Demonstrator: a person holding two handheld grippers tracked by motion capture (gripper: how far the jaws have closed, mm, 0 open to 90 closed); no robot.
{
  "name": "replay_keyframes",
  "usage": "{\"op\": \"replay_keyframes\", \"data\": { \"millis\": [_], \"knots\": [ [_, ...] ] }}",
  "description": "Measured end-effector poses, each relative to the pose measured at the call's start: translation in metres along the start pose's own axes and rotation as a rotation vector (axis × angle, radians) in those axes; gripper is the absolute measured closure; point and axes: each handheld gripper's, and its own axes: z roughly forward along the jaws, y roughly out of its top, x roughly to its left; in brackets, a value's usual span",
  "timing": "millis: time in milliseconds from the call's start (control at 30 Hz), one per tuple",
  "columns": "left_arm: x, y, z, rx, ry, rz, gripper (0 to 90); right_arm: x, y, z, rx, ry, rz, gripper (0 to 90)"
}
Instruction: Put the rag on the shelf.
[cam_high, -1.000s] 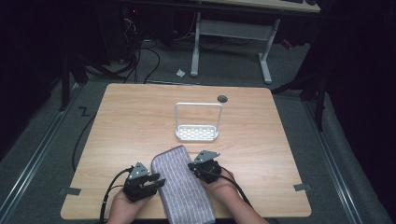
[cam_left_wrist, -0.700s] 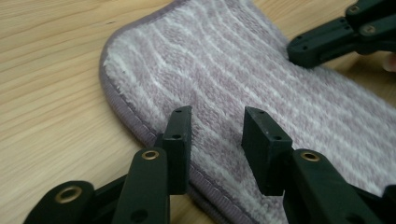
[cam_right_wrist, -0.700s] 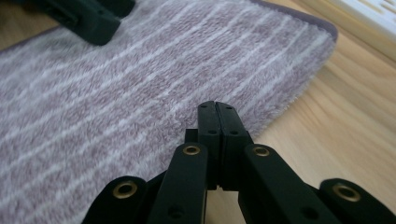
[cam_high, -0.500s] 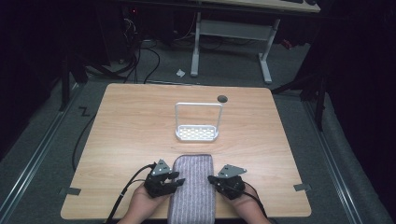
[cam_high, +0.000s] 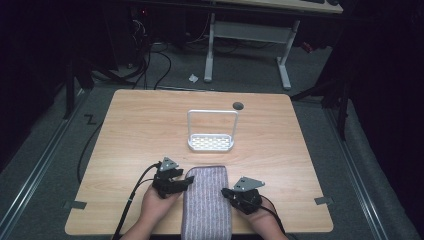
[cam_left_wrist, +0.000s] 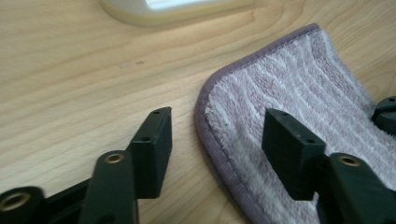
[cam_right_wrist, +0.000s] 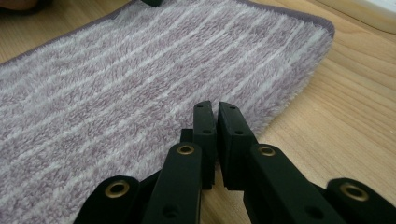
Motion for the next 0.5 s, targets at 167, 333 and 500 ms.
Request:
{"op": "replay_keyframes", "data": {
  "millis": [167, 333, 500],
  "knots": [
    [-0.008, 0.001, 0.006, -0.006, 0.033, 0.019, 54.7, -0.001, 0.0, 0.0, -0.001, 0.01, 0.004, 84.4],
    [-0.015, -0.003, 0.006, -0.007, 0.025, 0.077, 71.3, -0.001, 0.0, 0.0, 0.001, 0.01, 0.001, 83.7],
    [-0.011, -0.003, 0.006, -0.008, 0.01, 0.037, 78.6, 0.001, 0.001, -0.001, -0.005, 0.011, 0.009, 80.6]
  ]
}}
